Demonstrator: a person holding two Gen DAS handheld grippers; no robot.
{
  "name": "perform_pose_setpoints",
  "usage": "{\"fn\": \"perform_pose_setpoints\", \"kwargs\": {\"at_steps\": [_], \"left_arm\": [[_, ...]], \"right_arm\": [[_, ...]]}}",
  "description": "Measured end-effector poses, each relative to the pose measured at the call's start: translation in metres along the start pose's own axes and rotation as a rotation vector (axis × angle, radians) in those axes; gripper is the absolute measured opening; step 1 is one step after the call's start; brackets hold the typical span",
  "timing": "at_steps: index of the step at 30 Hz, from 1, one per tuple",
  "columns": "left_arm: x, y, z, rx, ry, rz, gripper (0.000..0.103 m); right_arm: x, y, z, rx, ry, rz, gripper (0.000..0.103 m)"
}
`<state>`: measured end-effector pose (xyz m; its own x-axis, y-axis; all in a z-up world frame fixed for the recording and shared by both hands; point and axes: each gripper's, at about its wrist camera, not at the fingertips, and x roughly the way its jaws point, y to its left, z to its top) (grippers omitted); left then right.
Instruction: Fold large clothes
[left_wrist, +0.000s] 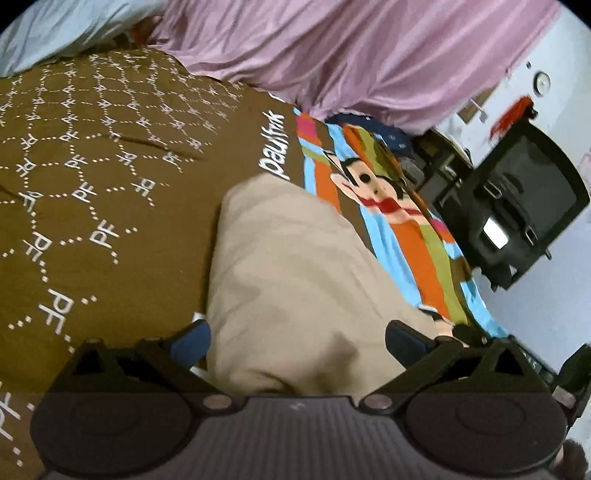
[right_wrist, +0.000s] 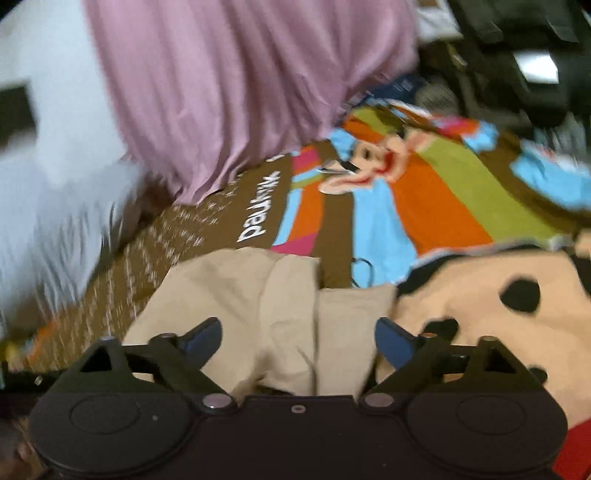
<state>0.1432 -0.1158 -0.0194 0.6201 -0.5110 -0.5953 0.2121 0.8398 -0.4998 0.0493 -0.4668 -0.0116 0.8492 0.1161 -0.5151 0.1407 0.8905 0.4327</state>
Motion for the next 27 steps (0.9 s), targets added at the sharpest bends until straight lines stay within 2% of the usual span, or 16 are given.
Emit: {"fn": "perform_pose_setpoints", "kwargs": {"at_steps": [4, 7, 11, 15, 17, 19, 20, 22, 24, 25, 27], "left_arm": [[0.008, 0.008, 0.013, -0.038, 0.024, 0.012, 0.102], [0.018, 0.01, 0.022, -0.044, 0.048, 0.003, 0.102], [0.037, 0.011, 0.032, -0.044, 0.109, -0.058, 0.102], [0.048, 0.012, 0.034, -0.014, 0.142, -0.062, 0.102], [0.053, 0.013, 0.033, 0.005, 0.161, -0.033, 0.102], [0.059, 0.016, 0.028, 0.026, 0.197, 0.039, 0.103], [0.062, 0.018, 0.025, 0.036, 0.211, 0.056, 0.103], [0.06, 0.027, 0.02, -0.009, 0.201, 0.02, 0.103], [0.06, 0.035, 0.018, -0.063, 0.21, -0.001, 0.103], [0.061, 0.038, 0.017, -0.08, 0.209, -0.008, 0.103], [0.061, 0.041, 0.015, -0.093, 0.202, -0.015, 0.103]], "right_arm": [[0.016, -0.033, 0.006, 0.211, 0.083, 0.051, 0.096], [0.029, -0.045, 0.009, 0.289, 0.116, 0.089, 0.096], [0.045, -0.037, 0.01, 0.252, 0.139, 0.102, 0.098], [0.055, -0.029, 0.005, 0.196, 0.157, 0.088, 0.102], [0.059, -0.023, 0.0, 0.148, 0.163, 0.07, 0.102], [0.061, -0.017, -0.004, 0.088, 0.169, 0.041, 0.101], [0.061, -0.015, -0.005, 0.076, 0.162, 0.03, 0.097], [0.062, -0.018, -0.005, 0.081, 0.153, 0.017, 0.091], [0.061, -0.022, -0.004, 0.103, 0.139, 0.002, 0.077], [0.061, -0.024, -0.004, 0.113, 0.132, 0.006, 0.074], [0.062, -0.025, -0.003, 0.115, 0.135, 0.031, 0.062]]}}
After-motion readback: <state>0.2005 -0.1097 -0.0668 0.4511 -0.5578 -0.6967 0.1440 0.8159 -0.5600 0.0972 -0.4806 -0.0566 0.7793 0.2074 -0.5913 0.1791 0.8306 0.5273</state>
